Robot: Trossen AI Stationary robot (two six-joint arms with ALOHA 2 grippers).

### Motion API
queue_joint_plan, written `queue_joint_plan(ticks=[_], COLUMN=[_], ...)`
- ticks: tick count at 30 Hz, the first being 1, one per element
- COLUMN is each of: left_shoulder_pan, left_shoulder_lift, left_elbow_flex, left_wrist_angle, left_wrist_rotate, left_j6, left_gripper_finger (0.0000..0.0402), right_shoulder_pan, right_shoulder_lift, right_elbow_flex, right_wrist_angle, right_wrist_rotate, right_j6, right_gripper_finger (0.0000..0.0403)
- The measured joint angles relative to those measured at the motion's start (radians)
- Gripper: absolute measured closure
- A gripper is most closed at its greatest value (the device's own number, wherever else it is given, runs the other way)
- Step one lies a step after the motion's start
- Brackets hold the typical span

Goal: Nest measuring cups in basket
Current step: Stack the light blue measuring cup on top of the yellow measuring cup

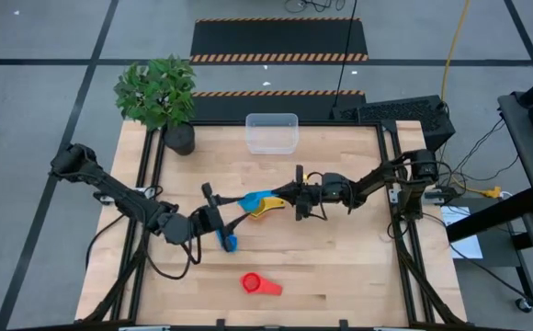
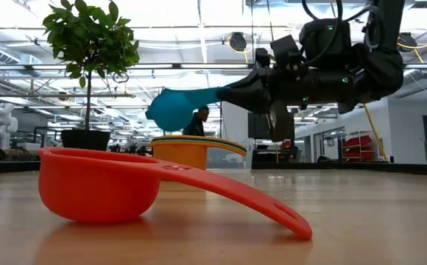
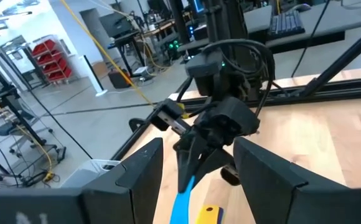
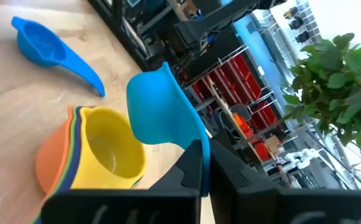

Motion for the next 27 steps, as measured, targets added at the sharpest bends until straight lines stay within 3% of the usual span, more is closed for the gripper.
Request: queue_joint_plan(ticks=[27], left_shoulder_pan=[0.0], left_shoulder_lift=[0.0], left_elbow_flex=[0.0], left_wrist_angle=[0.004], left_wrist_rotate=[0.0], left_j6=[0.001], left_gripper_finger=[0.0204], right_shoulder_pan=[-0.014], right_shoulder_lift=[0.0], right_elbow_flex=[-0.003], right_wrist_angle=[-0.07], right_wrist_rotate=[-0.008], right_j6=[0.011], right_gripper_finger=[0.0391])
